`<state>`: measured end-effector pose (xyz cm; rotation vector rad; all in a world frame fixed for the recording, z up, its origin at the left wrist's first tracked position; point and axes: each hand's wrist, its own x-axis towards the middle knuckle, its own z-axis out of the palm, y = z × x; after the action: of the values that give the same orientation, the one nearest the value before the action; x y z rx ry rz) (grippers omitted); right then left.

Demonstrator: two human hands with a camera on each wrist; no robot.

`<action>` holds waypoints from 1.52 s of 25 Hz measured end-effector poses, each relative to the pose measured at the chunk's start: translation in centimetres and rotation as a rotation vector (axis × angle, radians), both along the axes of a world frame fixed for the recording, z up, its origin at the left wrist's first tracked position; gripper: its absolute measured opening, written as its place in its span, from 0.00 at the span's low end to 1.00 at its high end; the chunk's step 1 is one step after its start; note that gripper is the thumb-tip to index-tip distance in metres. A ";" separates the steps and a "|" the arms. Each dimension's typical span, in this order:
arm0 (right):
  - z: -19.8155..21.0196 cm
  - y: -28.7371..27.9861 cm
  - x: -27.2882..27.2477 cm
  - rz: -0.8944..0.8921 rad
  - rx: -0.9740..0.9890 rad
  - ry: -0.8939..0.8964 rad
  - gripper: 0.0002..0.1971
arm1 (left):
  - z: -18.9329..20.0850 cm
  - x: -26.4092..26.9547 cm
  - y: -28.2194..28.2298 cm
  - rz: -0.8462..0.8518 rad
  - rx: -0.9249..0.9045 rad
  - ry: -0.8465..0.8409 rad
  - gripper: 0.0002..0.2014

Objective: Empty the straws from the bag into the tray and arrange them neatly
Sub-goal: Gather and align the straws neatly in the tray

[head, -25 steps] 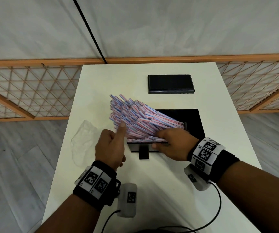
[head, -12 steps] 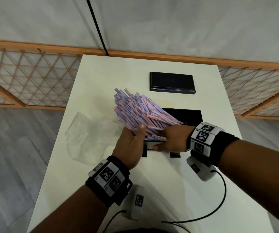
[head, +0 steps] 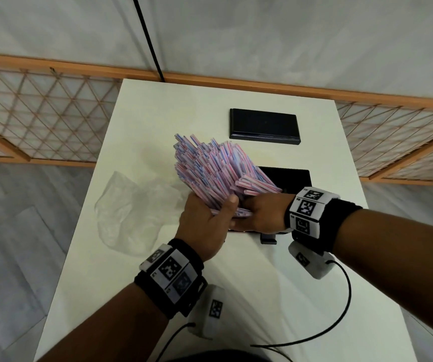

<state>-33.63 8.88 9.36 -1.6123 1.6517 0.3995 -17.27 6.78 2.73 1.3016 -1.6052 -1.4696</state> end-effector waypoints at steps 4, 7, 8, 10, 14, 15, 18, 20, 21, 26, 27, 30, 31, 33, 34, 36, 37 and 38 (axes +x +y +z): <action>-1.8 -0.1 -0.3 -0.022 0.026 0.025 0.35 | -0.3 -0.1 0.1 0.015 -0.002 -0.051 0.41; -1.9 -0.3 -1.2 -0.067 -0.034 0.009 0.32 | 0.2 0.1 0.1 -0.008 0.026 -0.090 0.41; -2.1 -0.2 -1.3 -0.074 -0.051 0.004 0.32 | 0.0 0.1 0.1 -0.012 0.018 -0.098 0.41; -2.4 0.2 -1.2 -0.047 -0.097 0.016 0.32 | 0.2 0.2 0.2 -0.006 0.004 -0.082 0.41; -3.4 0.4 -1.4 -0.061 -0.263 -0.024 0.35 | -0.1 -0.1 0.6 0.024 -0.076 -0.137 0.45; -3.6 0.5 -1.4 -0.074 -0.271 -0.022 0.35 | 0.0 -0.1 0.8 0.018 -0.107 -0.178 0.45; -3.7 1.0 -1.0 -0.023 -0.281 0.021 0.33 | -0.3 0.3 0.8 0.005 -0.140 -0.212 0.39; -3.3 1.5 -1.1 -0.017 -0.297 0.000 0.29 | -0.2 0.7 0.4 0.003 -0.175 -0.239 0.30; -3.0 1.6 -1.3 -0.022 -0.297 -0.004 0.26 | 0.1 0.9 0.3 0.020 -0.188 -0.261 0.26; -3.1 1.5 -1.2 -0.054 -0.224 0.009 0.26 | 1.6 1.5 -0.7 0.136 -0.184 -0.390 0.25; -3.2 1.4 -1.0 -0.065 -0.228 -0.029 0.25 | 2.1 1.5 -0.9 0.153 -0.160 -0.407 0.23; -2.9 1.1 -0.5 -0.057 -0.200 -0.061 0.23 | 4.0 1.4 -1.4 0.123 -0.172 -0.469 0.16; -2.7 1.1 -0.3 -0.043 -0.175 -0.044 0.23 | 4.4 1.3 -1.5 0.094 -0.170 -0.484 0.16; -2.7 1.1 -0.1 -0.026 -0.123 -0.023 0.25 | 5.0 1.1 -1.9 0.065 -0.177 -0.505 0.21; -2.9 1.2 0.0 -0.028 -0.122 -0.021 0.26 | 5.4 1.0 -2.1 0.070 -0.188 -0.496 0.24; -3.0 1.3 0.1 -0.038 -0.209 -0.028 0.26 | 5.4 1.1 -2.3 0.101 -0.174 -0.447 0.26; -3.0 1.4 0.0 -0.042 -0.284 -0.035 0.24 | 4.9 1.2 -2.6 0.130 -0.148 -0.401 0.26; -2.9 1.4 -0.2 -0.050 -0.352 -0.047 0.23 | 4.4 1.3 -2.9 0.169 -0.103 -0.339 0.25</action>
<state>-33.80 10.32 6.44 -1.8127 1.7954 0.0437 -15.97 3.90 7.15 1.6487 -1.7044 -1.0934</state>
